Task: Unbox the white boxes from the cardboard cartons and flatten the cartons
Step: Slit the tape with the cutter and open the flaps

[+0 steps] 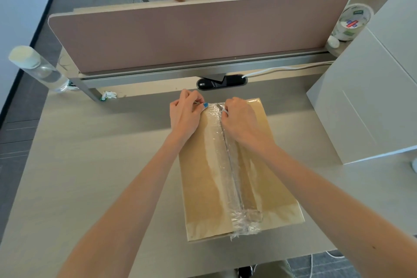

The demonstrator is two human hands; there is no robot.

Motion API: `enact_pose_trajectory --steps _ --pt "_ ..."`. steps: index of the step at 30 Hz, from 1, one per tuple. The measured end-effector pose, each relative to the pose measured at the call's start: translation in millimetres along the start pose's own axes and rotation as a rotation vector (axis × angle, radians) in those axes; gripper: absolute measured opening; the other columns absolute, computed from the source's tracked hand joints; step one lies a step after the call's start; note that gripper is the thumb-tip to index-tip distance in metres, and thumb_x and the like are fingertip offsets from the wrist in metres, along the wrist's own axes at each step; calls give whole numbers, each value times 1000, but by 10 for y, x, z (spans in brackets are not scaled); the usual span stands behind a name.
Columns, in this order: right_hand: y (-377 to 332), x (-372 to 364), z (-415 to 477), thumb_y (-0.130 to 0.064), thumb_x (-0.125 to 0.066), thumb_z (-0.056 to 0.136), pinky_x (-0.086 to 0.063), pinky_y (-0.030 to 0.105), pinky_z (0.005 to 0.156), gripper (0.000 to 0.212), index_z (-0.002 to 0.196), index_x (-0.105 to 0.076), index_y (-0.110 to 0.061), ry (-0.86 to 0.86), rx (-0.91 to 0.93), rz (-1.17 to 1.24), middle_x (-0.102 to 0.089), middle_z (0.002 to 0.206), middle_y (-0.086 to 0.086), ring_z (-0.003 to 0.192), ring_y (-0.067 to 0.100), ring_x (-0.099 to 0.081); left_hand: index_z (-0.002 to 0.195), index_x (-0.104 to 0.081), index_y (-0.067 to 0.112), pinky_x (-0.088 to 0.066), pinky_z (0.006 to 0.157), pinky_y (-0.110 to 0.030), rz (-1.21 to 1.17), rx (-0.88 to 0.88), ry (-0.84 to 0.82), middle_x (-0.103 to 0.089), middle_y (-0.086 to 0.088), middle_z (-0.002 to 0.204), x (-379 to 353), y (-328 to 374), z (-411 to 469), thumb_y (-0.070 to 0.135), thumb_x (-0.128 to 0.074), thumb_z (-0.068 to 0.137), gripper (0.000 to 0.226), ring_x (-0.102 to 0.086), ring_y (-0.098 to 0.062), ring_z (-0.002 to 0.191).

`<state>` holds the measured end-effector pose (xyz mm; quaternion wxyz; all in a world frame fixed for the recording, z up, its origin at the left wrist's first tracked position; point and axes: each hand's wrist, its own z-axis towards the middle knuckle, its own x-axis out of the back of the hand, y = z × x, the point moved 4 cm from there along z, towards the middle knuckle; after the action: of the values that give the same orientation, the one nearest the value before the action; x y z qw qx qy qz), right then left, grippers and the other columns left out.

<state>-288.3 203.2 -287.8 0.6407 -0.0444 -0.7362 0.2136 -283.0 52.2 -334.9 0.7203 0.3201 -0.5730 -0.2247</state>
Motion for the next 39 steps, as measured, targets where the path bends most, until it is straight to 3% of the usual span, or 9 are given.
enact_pose_trajectory --steps 6,12,18,20,23,27,31,34,39 --pt "-76 70 35 -7 -52 88 -32 30 66 3 86 -52 -9 -83 -6 -41 -59 103 14 95 31 -58 86 -52 25 -31 94 -29 76 -16 19 -51 3 100 -28 18 -11 12 -56 95 16 -52 -17 89" --pt "-63 126 -200 -5 -51 85 -31 30 64 33 62 -30 -15 -137 6 -82 -47 82 7 80 27 -50 92 -56 20 -21 92 -25 135 -23 10 -51 3 98 -41 10 -1 11 -52 95 11 -46 -13 91" --pt "-98 180 -485 -7 -50 88 -33 30 68 21 71 -38 -11 -172 4 -100 -55 105 12 86 27 -51 96 -63 17 -24 85 -27 257 -80 25 -57 1 98 -20 27 15 17 -59 94 4 -49 -22 101" --pt "-93 183 -601 -6 -50 88 -34 29 69 6 84 -49 -9 -173 11 -96 -56 107 13 93 29 -57 102 -64 18 -27 88 -29 309 -105 41 -60 0 102 1 52 -30 23 -60 95 10 -51 -22 102" --pt "-53 174 -747 -5 -49 89 -34 28 71 15 101 -56 -3 -159 13 -95 -57 110 13 100 30 -58 122 -61 16 -29 96 -34 391 -158 33 -62 -2 118 4 104 -242 27 -58 97 28 -52 -26 113" --pt "-38 189 -938 -7 -50 89 -35 28 70 17 104 -58 -3 -162 31 -110 -57 109 14 100 30 -58 133 -59 18 -23 109 -36 431 -198 4 -53 -2 143 -48 94 -781 29 -47 100 37 -44 -24 131" --pt "-8 198 -1169 -4 -50 86 -35 29 67 4 87 -51 -8 -177 61 -91 -54 92 10 90 29 -58 142 -52 23 -17 119 -41 463 -163 -85 -41 1 154 -24 150 -1317 39 -26 99 53 -33 -21 144" --pt "42 197 -1338 -2 -50 86 -36 29 62 20 69 -40 -10 -196 66 -53 -41 69 1 76 26 -53 142 -52 23 -17 120 -40 473 -175 -92 -41 2 155 27 200 -1656 40 -27 99 53 -32 -19 144" --pt "103 202 -1623 -2 -53 85 -38 30 60 22 67 -43 -10 -217 93 -9 -41 65 2 70 24 -52 142 -52 25 -15 120 -43 456 -167 -86 -41 5 154 50 235 -2116 51 -31 96 56 -31 -17 144"
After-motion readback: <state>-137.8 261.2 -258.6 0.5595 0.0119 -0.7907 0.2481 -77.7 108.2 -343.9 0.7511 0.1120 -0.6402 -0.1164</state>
